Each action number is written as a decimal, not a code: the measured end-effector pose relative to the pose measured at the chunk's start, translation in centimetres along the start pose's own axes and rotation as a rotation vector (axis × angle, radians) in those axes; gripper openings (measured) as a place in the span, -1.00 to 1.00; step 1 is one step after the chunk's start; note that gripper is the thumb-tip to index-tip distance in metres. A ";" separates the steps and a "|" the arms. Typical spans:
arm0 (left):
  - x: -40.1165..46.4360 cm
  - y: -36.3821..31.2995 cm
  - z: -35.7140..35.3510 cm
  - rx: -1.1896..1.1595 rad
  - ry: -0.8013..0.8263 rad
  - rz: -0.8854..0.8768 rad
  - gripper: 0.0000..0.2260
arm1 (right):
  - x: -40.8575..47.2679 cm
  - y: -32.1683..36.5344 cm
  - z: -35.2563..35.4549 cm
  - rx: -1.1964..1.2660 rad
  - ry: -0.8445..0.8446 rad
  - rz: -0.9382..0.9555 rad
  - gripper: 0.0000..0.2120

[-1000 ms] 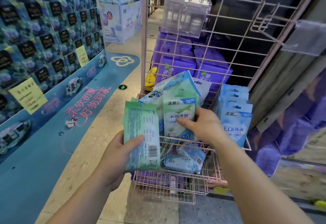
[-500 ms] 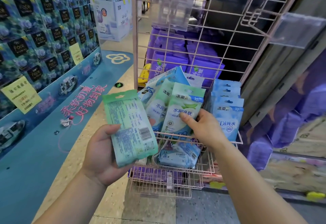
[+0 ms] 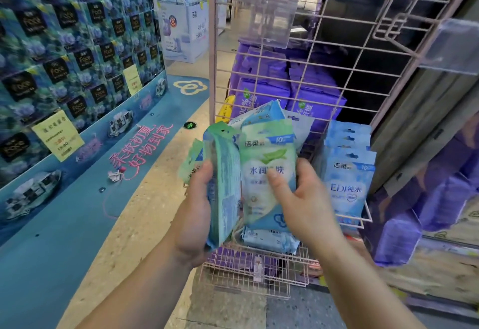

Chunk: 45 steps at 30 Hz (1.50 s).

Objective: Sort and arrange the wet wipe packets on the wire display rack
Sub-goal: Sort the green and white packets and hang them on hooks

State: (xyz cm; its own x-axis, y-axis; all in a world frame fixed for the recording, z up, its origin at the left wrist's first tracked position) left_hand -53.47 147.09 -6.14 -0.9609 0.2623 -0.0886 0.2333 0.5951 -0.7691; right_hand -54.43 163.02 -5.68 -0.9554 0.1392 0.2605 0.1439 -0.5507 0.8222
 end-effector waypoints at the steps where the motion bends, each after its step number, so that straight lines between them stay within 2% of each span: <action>1: 0.1 0.1 -0.2 0.054 -0.010 -0.024 -0.49 | -0.2 -0.2 -0.5 0.034 0.019 0.000 -0.83; 3: 0.2 0.4 -0.4 0.180 -0.043 -0.119 -0.55 | -0.7 -0.4 -1.2 0.087 0.069 -0.006 -0.86; 6: 0.6 1.0 -0.3 0.226 -0.041 -0.182 -0.70 | -1.5 -1.1 -2.0 0.056 0.116 -0.001 -0.88; 7: 0.6 1.1 -0.2 0.261 -0.073 -0.201 -0.69 | -1.7 -1.3 -2.3 0.069 0.145 -0.013 -0.86; 9: 0.7 1.9 0.2 0.346 -0.118 -0.206 -0.42 | -1.9 -1.6 -2.3 0.193 0.189 -0.096 -0.85; 10: 0.5 2.1 0.3 0.352 -0.131 -0.192 -0.39 | -1.9 -1.7 -2.1 0.285 0.206 -0.160 -0.86; 13: 0.2 2.3 0.4 0.393 -0.136 -0.151 -0.63 | -2.3 -1.8 -1.4 0.550 0.286 -0.281 -0.82; 15: 0.2 2.5 0.5 0.440 -0.168 -0.142 -0.70 | -2.3 -2.2 -1.5 0.582 0.327 -0.289 -0.67; 16: 0.1 2.6 0.5 0.432 -0.177 -0.122 -0.67 | -2.3 -2.4 -1.6 0.567 0.319 -0.284 -0.62; 18: 0.1 2.9 0.8 0.383 -0.150 -0.008 -0.55 | -2.5 -2.2 -1.9 0.584 0.274 -0.305 -0.67; 20: -0.1 2.9 0.4 0.284 -0.053 0.144 -0.60 | -2.6 -2.1 -2.2 0.662 0.274 -0.377 -0.74; 22: 0.0 2.5 0.2 0.164 -0.011 0.226 -0.68 | -2.1 -1.4 -1.6 0.652 0.345 -0.342 -0.78; 24: 0.5 1.8 0.6 0.088 -0.028 0.199 -0.67 | -0.8 -1.2 -0.1 0.410 0.358 -0.165 -0.81; 25: 0.8 1.2 0.9 0.067 -0.046 0.180 -0.66 | 0.3 -1.2 0.9 0.152 0.288 -0.042 -0.78; 27: 1.4 -0.2 1.5 0.058 -0.103 0.138 -0.65 | 2.5 -1.9 2.7 -0.473 0.139 0.103 -0.56; 29: 2.1 -1.7 1.9 0.065 -0.132 0.076 -0.67 | 3.7 -2.6 3.3 -0.956 0.172 0.093 -0.39; 30: 2.4 -2.4 1.9 0.072 -0.136 0.049 -0.68 | 4.0 -2.8 3.2 -1.065 0.237 0.071 -0.40; 31: 2.6 -2.9 1.9 0.087 -0.136 0.027 -0.68 | 4.1 -2.8 3.2 -1.069 0.267 0.064 -0.47; 33: 3.1 -3.9 1.9 0.133 -0.129 -0.023 -0.65 | 4.8 -2.4 3.6 -0.844 0.269 0.016 -0.64; 35: 3.4 -4.3 1.8 0.173 -0.105 -0.059 -0.64 | 5.9 -1.8 4.8 -0.535 0.254 -0.065 -0.65; 37: 3.7 -4.6 1.5 0.184 -0.060 -0.035 -0.66 | 7.1 -0.9 5.7 -0.305 0.213 -0.064 -0.68; 40: 4.4 -5.1 0.5 0.198 0.022 -0.003 -0.73 | 9.4 0.9 6.2 -0.157 0.248 0.007 -0.79; 44: 5.3 -5.0 -1.2 0.181 0.182 0.097 -0.42 | 11.7 4.1 5.7 -0.084 0.328 0.056 -0.95; 45: 5.5 -4.8 -1.4 0.157 0.210 0.124 -0.40 | 12.0 4.7 5.3 -0.056 0.344 0.043 -0.90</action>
State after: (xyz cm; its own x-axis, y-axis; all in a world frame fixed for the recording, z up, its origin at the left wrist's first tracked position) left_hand -59.64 146.80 -2.06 -0.8706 0.4873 -0.0675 0.3057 0.4284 -0.8503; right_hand -63.84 166.45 3.97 -0.9811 -0.1650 0.1006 0.1804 -0.5953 0.7830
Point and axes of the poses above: each hand's wrist, its own x-axis towards the middle knuckle, its own z-axis out of the back of the hand, y = z × x, the point moved 1 cm from there along x, towards the middle knuckle, and after that the axes turned 7 degrees about -x, right-handed, at the moved point
